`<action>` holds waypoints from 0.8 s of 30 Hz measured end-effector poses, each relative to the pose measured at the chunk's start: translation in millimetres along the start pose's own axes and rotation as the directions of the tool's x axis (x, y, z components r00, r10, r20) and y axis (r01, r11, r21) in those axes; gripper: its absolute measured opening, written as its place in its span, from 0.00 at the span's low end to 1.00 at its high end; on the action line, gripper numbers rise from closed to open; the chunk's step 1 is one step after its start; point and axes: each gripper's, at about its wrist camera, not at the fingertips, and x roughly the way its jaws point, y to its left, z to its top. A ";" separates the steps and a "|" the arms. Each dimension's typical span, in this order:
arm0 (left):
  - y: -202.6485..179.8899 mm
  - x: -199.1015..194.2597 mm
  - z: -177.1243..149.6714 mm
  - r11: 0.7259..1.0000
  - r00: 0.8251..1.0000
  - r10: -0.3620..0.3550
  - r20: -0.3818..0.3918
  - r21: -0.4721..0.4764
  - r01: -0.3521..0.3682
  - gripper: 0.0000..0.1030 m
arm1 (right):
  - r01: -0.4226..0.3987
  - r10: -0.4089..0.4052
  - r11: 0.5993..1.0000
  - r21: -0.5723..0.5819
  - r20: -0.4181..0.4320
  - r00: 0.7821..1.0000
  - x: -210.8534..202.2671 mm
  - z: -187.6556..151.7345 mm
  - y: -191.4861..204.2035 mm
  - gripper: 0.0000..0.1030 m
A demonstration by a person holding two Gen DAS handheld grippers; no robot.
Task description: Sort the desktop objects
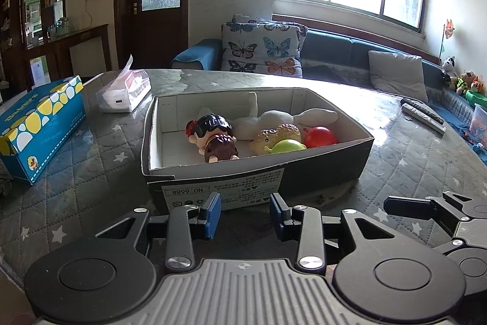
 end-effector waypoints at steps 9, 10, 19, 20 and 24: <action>3.0 8.4 4.6 1.000 1.000 0.008 -0.009 -0.015 -0.008 0.37 | -0.007 0.007 1.000 -0.004 -0.013 1.000 10.0 4.8 -1.4 1.00; 3.0 9.4 5.0 1.000 1.000 0.009 -0.009 -0.014 -0.009 0.37 | -0.009 0.009 1.000 -0.005 -0.013 1.000 11.0 5.6 -1.4 1.00; 4.5 16.5 8.8 1.000 1.000 0.023 -0.018 -0.013 -0.023 0.37 | -0.018 0.018 1.000 -0.012 -0.020 1.000 20.1 12.1 -1.7 1.00; 4.6 17.2 9.3 1.000 0.999 0.025 -0.019 -0.012 -0.025 0.37 | -0.019 0.018 1.000 -0.011 -0.022 1.000 21.3 12.5 -2.0 1.00; 4.7 20.5 11.0 0.999 0.999 0.030 -0.028 -0.010 -0.030 0.37 | -0.023 0.023 1.000 -0.008 -0.030 0.999 26.6 14.3 -3.9 1.00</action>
